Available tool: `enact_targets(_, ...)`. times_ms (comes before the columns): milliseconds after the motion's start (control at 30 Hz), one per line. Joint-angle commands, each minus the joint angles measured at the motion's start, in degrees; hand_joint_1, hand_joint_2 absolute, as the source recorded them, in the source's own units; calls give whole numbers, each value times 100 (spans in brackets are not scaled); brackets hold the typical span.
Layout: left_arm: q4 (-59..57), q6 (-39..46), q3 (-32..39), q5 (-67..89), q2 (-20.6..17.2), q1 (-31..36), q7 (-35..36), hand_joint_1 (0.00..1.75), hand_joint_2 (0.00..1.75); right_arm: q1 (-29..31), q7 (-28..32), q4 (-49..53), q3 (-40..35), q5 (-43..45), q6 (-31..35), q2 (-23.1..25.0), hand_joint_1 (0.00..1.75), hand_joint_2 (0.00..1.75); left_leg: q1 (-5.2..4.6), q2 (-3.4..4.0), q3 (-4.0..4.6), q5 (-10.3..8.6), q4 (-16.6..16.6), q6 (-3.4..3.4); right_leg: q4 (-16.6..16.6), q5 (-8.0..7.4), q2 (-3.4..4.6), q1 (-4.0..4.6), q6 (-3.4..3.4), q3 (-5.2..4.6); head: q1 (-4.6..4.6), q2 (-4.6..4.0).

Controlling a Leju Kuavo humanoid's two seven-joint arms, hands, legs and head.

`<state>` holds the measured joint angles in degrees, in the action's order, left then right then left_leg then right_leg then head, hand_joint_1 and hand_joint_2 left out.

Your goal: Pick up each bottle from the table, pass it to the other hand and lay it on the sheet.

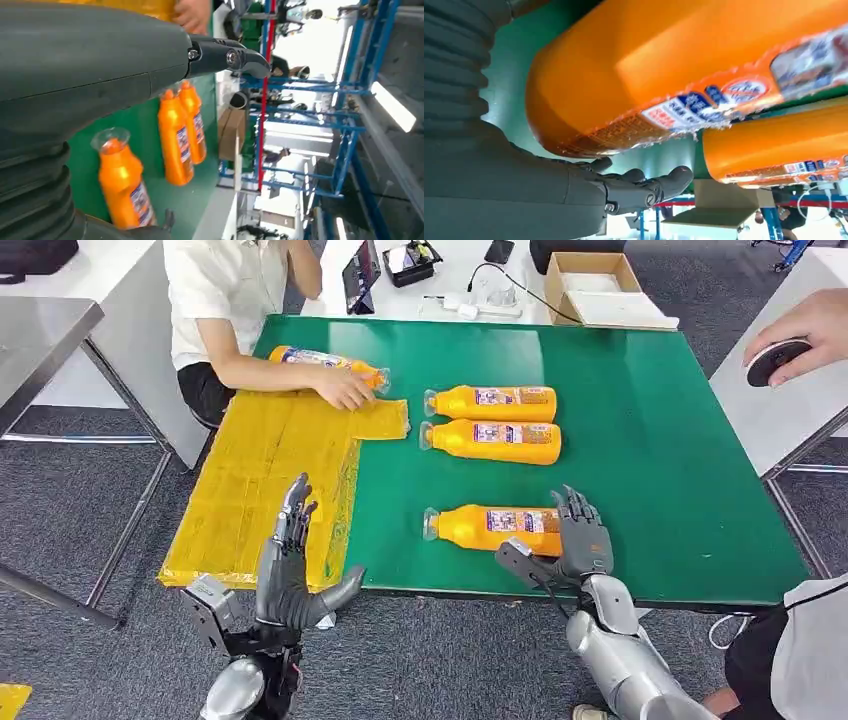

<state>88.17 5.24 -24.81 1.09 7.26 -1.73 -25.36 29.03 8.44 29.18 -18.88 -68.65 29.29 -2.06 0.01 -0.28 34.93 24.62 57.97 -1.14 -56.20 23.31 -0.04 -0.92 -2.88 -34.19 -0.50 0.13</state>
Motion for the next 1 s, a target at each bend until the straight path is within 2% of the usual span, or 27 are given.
enact_targets(33, 31, -152, -86, 61, -142, -203, 175, 0, 175, 45, -209, -353, -430, -73, -946, 105, 105, 175, 5, 15, -37, 14, -8, 10, 6, 11, 11, 6, 15, 31, -2, 0)
enact_targets(67, 20, -170, -95, 74, -144, -193, 182, 0, 175, 40, -168, -409, -464, -69, -1049, 74, 166, 175, 5, 5, -32, 10, -6, 8, 5, 10, 0, 6, 13, 29, -2, 0)
enact_targets(100, 11, -184, -98, 79, -146, -184, 186, 0, 175, 38, -148, -432, -470, -49, -1085, 55, 175, 175, 7, 9, -41, 11, -9, 11, 11, 9, 3, 9, 16, 38, -2, 0)
enact_targets(233, -26, -227, -97, 95, -153, -91, 196, 0, 175, 77, -85, -509, -491, -6, -1197, 35, 175, 175, 10, 2, -56, 9, -6, 12, 11, 6, -6, 12, 16, 50, -2, 0)
enact_targets(400, -396, -242, -139, 18, -123, 344, 202, 0, 175, 302, 77, -747, -440, 188, -1332, -39, 175, 175, 7, -7, -57, 0, -5, 9, 9, 0, -15, 9, 12, 51, -2, 0)
enact_targets(900, -456, -236, -150, -4, -187, 310, 201, 0, 175, 47, 27, -910, -310, 339, -1288, -78, 175, 175, 12, -13, -82, -1, -11, 7, 20, 3, -21, 14, 15, 79, -2, 0)
enact_targets(1000, -435, -224, -134, -21, -201, 266, 198, 0, 175, -65, 282, -876, -174, 518, -1124, -49, 175, 175, 10, -11, -89, 1, -11, 5, 20, 3, -18, 12, 11, 82, -2, 0)
